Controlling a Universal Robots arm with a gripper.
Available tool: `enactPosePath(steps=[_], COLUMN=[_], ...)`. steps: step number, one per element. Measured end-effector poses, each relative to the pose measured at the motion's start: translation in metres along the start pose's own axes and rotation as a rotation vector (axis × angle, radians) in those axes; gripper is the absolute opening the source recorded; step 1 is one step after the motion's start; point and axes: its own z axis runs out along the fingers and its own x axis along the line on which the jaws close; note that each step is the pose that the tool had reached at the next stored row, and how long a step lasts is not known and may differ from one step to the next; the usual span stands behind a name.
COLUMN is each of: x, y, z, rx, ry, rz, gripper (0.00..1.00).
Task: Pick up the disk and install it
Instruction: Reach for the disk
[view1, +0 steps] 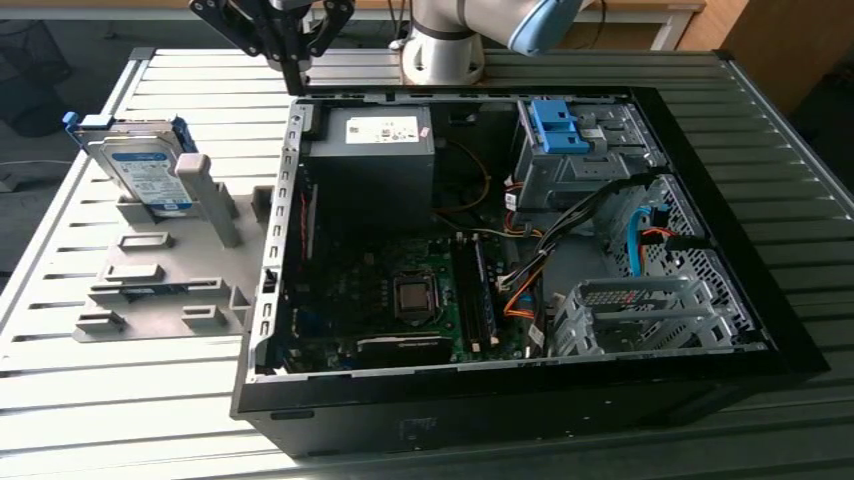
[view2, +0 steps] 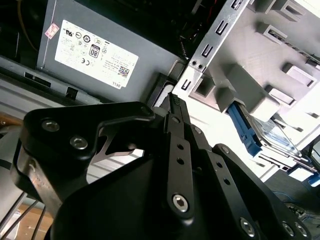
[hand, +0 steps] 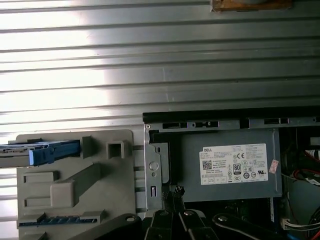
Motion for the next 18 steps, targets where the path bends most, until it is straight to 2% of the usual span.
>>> enactPosePath(steps=[18], x=[0.0074], y=[0.0061], z=[0.0005], rx=[0.0000], ry=[-0.0001], rz=[0.000], gripper=[0.11])
